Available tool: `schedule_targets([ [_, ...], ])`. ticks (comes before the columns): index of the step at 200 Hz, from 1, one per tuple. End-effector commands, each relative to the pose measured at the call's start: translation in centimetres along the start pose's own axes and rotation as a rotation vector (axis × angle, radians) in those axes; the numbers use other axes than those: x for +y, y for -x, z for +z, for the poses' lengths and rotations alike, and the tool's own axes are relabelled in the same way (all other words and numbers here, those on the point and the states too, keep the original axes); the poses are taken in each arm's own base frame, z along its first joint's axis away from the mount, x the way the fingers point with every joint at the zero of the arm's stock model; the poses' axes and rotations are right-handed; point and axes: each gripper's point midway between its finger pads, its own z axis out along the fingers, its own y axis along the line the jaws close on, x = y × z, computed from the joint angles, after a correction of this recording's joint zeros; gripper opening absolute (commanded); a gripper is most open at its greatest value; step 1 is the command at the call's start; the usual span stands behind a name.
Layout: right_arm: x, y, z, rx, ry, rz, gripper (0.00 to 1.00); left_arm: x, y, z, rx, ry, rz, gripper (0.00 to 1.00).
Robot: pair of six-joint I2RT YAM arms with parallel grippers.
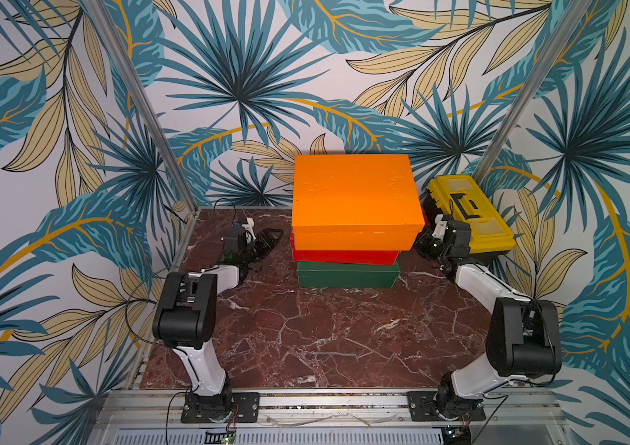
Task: Stack the shoeboxes
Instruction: Adjust the shoebox.
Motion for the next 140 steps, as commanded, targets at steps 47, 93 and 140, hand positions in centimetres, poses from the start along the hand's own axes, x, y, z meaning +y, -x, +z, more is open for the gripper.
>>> schedule_targets([
  [47,1.3,-2.3,0.0,0.049,0.043,-0.042,0.5,-3.0,-5.0,2.6,0.099,-0.029,0.074,0.72],
  [93,1.8,-3.4,-1.0,0.061,0.064,-0.049,0.5,-3.9,-6.4,1.8,0.103,-0.025,0.097,0.72],
  [140,2.2,-4.0,-2.3,0.056,0.06,-0.07,0.5,-5.0,-8.5,1.3,0.117,-0.03,0.125,0.72],
])
